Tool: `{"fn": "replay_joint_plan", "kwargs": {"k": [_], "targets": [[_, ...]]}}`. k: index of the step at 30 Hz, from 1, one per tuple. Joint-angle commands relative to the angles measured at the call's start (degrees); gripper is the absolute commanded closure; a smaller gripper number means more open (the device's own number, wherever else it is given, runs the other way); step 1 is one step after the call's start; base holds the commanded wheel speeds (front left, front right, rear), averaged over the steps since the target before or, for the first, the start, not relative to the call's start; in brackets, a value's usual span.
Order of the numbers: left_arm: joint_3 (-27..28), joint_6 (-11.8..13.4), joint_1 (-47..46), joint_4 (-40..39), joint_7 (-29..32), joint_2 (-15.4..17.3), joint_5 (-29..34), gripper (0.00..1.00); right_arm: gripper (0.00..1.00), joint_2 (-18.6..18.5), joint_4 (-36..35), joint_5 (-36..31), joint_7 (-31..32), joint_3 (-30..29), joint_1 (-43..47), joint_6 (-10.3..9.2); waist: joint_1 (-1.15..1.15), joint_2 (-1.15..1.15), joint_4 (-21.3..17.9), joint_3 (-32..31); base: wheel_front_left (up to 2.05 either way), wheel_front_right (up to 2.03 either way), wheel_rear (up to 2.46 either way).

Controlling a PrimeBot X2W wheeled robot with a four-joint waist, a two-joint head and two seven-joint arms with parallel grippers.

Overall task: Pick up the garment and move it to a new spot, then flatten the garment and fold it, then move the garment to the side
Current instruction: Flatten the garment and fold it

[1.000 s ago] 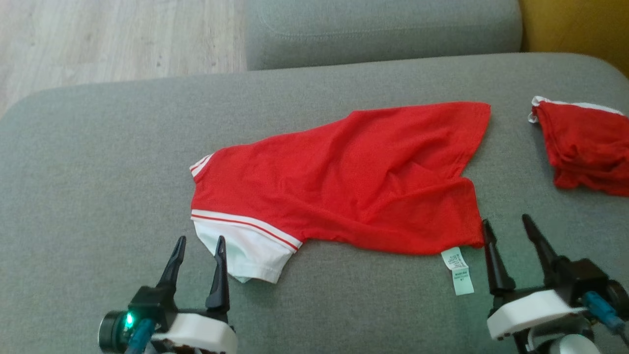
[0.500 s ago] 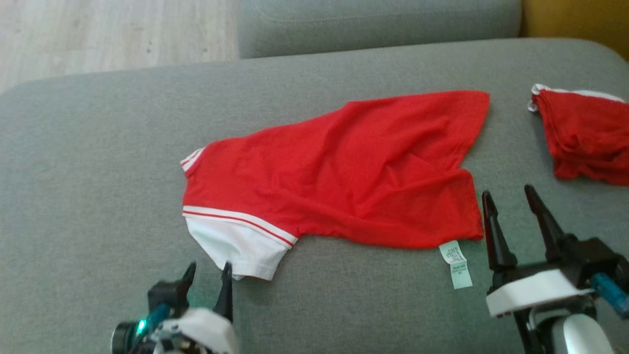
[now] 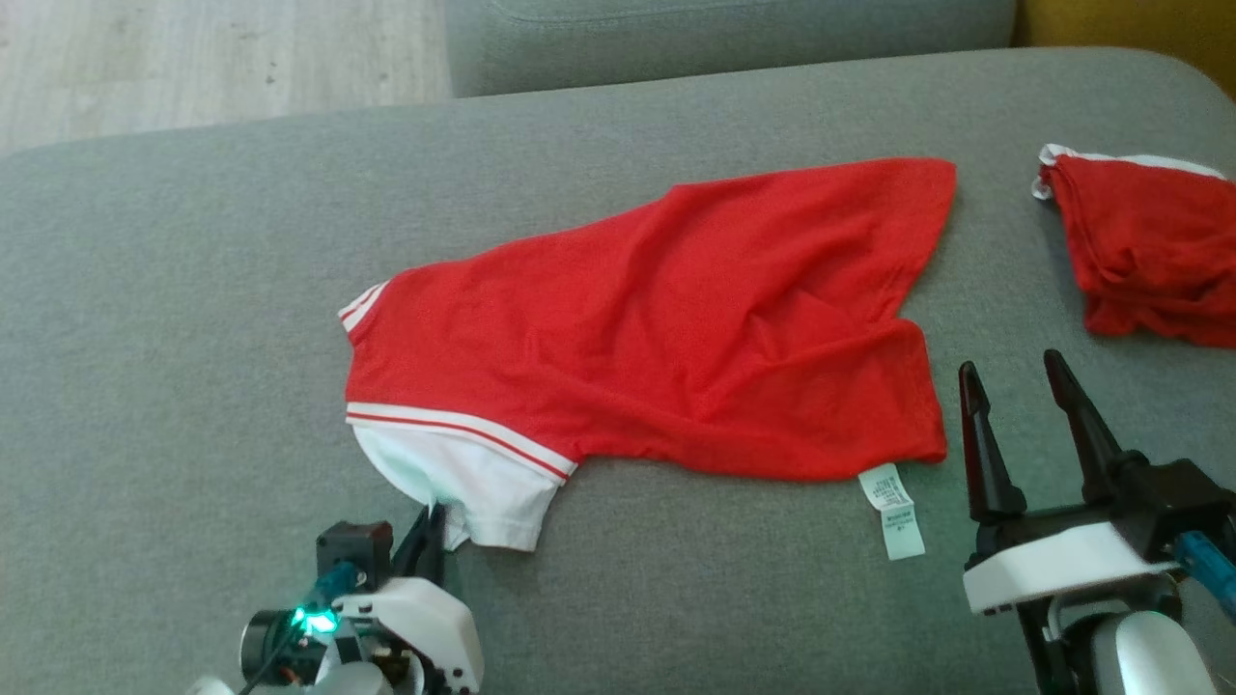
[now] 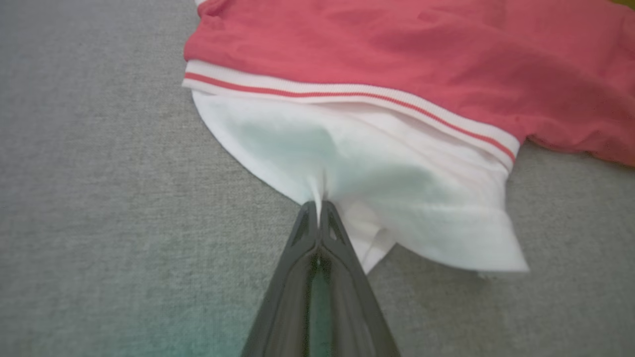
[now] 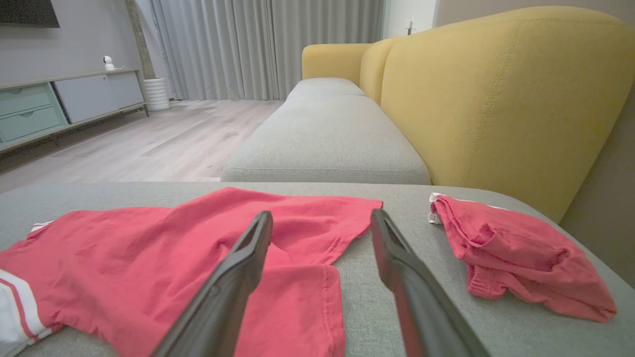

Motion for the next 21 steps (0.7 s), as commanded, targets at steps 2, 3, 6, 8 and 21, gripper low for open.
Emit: {"fn": "replay_joint_plan", "kwargs": {"k": [2,3,6,8,21], "targets": [[0.7,0.2,-0.2,0.1,0.0,1.0,0.3,1.00,0.00,-0.3,-2.1,0.1,-0.4,1.1,-2.2,-0.04,0.00,0.00,0.9,-0.7,0.00,0.00,0.00],[0.8,0.3,0.0,-0.2,-0.4,1.3,0.4,1.00,0.00,-0.3,-2.0,0.2,-0.4,1.0,-2.1,-0.04,0.00,0.00,1.3,-0.9,0.00,0.00,0.00],[1.5,1.1,0.7,-1.4,-1.6,2.4,0.5,1.00,0.00,-0.3,-1.7,0.4,-0.6,0.9,-2.0,-0.04,0.00,0.00,2.1,-1.8,0.00,0.00,0.00],[2.2,1.8,1.4,-2.8,-2.2,3.4,0.5,1.00,0.00,-0.3,-1.6,0.5,-0.6,0.6,-1.8,-0.04,0.00,0.00,2.7,-2.4,0.00,0.00,0.00],[4.4,5.2,4.9,-10.7,-7.1,7.3,1.6,0.00,0.00,-0.3,0.1,1.4,-1.0,-0.7,0.6,-0.04,0.00,0.00,4.1,-6.1,0.00,0.00,0.00]]}}
